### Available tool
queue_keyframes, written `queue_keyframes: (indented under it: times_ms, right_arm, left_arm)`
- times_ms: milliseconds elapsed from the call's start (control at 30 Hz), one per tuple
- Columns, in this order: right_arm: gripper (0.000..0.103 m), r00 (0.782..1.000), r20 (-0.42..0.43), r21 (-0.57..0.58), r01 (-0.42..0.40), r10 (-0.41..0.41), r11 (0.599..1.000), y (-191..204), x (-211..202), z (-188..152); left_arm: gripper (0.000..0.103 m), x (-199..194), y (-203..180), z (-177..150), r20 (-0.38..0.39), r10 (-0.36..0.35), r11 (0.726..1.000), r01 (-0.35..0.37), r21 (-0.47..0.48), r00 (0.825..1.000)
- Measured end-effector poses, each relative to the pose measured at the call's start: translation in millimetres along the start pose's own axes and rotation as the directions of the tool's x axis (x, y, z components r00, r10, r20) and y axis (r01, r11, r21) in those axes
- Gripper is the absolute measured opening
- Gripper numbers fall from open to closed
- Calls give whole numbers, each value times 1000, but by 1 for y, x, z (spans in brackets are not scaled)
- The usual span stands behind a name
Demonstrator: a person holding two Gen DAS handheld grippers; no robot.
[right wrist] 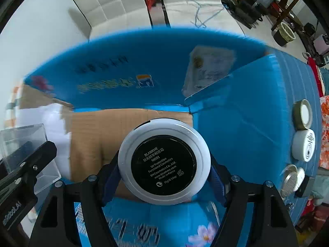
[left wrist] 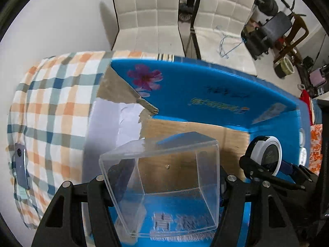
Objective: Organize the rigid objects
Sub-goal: 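Carry the cube box with the left gripper while the right carries the compact into the blue box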
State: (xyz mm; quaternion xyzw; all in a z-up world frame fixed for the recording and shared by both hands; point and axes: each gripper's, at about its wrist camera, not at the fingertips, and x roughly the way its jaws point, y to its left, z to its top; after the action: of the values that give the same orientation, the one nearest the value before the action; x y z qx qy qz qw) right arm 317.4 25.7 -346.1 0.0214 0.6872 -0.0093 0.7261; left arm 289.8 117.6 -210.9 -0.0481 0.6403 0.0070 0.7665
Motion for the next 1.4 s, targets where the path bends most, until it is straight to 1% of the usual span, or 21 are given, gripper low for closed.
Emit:
queue_keyframes:
  times_ms: [100,200,267,533,600,633,667,700,967,1200,1300,1400]
  right_arm:
    - [77,1000,-14,9,18,-18,1000,1,15,8]
    - [77,999,-9,-6,41,-42,999,8,26,17]
    - [77,998,-4,-14,61,-61,998,12,31,22]
    - [77,997,-20,-35,72,-72,997,23,47,44]
    - [77,997,-20,-49,76,-77,996,27,49,43]
    - [77,997,-20,-52,77,-78,996,27,51,39]
    - [77,997,-20,-56,76,-78,995,28,48,27]
    - [77,997,-22,-59,75,-77,995,28,48,26]
    - [77,997,-24,-78,70,-72,994,28,53,33]
    - [78,998,-25,-93,60,-63,994,25,52,27]
    - [78,998,-44,-101,44,-49,994,25,55,26]
    - [78,996,-72,-120,49,-58,992,26,56,24]
  left_arm:
    - [64,25,-1,9,-36,-1,1000,2,21,999]
    - [64,41,-5,14,-58,3,999,-1,40,998]
    - [64,47,-9,15,-70,1,999,3,48,998]
    - [64,58,-8,20,-87,-12,999,15,39,996]
    - [64,59,-7,22,-87,-22,999,25,38,996]
    - [64,60,-8,23,-90,-21,999,24,38,996]
    - [64,60,-8,24,-91,-20,999,24,41,996]
    - [64,60,-8,23,-90,-21,999,25,41,996]
    - [64,64,-10,20,-109,-35,998,39,38,993]
    - [64,65,-13,25,-117,-31,999,36,38,993]
    - [64,69,-14,28,-132,-40,998,45,33,990]
    - [64,74,-11,26,-162,-64,997,69,24,985]
